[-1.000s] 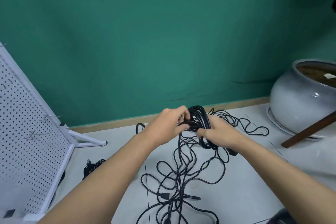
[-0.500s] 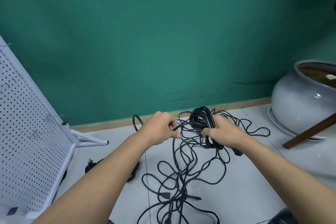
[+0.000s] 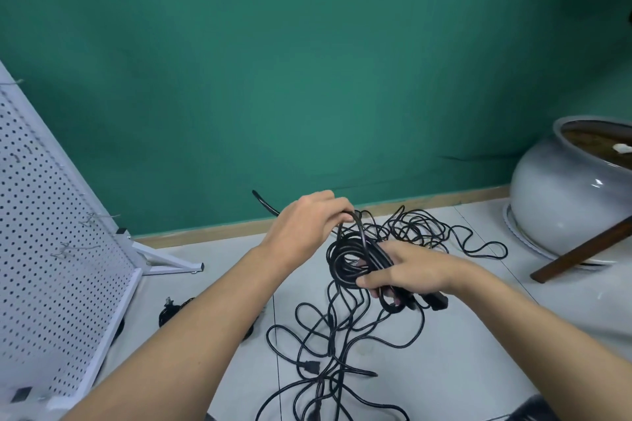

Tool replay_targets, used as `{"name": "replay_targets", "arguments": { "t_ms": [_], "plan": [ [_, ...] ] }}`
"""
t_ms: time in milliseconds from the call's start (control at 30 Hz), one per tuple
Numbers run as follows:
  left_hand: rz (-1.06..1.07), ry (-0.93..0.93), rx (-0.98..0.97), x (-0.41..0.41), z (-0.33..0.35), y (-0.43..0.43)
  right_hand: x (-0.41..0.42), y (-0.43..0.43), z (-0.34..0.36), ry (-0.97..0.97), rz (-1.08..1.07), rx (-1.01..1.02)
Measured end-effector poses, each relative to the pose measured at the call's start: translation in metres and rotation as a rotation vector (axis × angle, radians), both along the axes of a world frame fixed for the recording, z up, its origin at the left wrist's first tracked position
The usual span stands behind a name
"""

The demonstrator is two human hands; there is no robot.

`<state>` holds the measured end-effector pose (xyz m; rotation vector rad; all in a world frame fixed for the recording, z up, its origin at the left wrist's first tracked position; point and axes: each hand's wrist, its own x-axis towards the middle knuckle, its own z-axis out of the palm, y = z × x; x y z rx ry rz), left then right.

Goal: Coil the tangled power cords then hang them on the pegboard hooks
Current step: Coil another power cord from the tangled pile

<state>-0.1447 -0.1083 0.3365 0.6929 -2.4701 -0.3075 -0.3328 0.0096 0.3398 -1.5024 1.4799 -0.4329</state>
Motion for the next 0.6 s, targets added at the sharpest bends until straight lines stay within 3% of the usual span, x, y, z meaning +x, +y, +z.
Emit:
{"name": "replay_targets", "arguments": {
  "t_ms": [167,367,600],
  "plan": [
    [-0.063,-0.065,0.084,0.007,-0.008,-0.006,-0.003,0.001,0.001,-0.038,0.117,-0.056],
    [-0.055,-0.053,0.497,0.01,-0.009,-0.003,-0.004,0.005,0.007,-0.051,0.167,-0.11],
    [-0.079,-0.055,0.7,0.008,-0.013,0.003,-0.003,0.005,0.018,-0.118,0.038,-0.223]
  ]
}}
